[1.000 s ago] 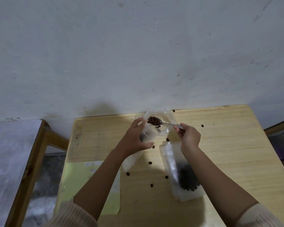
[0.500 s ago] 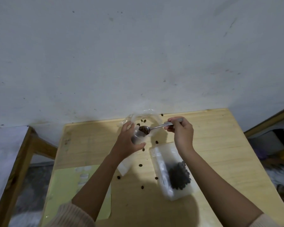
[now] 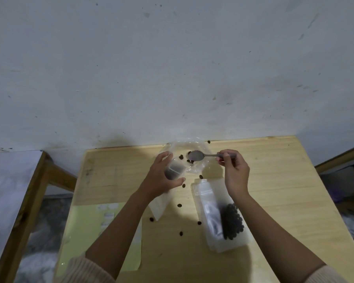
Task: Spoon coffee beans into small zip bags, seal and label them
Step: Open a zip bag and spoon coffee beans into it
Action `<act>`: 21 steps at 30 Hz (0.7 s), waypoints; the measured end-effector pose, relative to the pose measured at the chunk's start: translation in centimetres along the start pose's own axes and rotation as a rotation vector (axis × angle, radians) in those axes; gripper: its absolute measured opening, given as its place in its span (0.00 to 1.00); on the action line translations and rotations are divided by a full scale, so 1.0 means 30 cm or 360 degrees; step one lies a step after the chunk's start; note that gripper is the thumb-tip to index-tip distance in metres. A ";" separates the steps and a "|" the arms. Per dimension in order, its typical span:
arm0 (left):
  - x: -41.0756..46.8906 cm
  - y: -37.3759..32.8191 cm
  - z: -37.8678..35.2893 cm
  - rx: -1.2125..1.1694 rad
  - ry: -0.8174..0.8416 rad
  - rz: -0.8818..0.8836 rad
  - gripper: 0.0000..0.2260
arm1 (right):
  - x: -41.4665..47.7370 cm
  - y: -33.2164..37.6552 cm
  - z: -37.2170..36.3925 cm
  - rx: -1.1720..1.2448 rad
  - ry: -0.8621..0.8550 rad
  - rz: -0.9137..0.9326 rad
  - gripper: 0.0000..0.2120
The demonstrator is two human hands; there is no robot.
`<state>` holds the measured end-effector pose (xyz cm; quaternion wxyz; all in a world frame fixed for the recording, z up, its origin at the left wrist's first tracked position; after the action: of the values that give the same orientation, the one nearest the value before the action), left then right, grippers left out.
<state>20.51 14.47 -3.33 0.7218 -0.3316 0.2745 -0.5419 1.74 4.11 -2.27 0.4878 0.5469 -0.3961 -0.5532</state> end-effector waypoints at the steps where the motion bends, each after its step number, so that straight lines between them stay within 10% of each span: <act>1: 0.002 -0.001 0.003 0.0013 0.0026 -0.0009 0.38 | -0.001 -0.009 -0.003 -0.0077 0.0044 0.0020 0.11; 21: 0.085 -0.100 0.032 0.0177 0.0029 0.0010 0.32 | -0.038 -0.044 -0.065 -0.0124 0.0051 0.0330 0.13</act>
<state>20.12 11.60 -0.49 0.7382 -0.2853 0.2516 -0.5571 3.45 5.70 -3.48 0.5695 0.4924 -0.4209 -0.5060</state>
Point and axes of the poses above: each hand's wrist, its own x-axis towards the middle knuckle, its own z-axis out of the back of the hand, y = z × x, the point moved 1 cm from there along x, towards the middle knuckle, and after that the axes turned 8 degrees about -z, right-handed, at the moved point
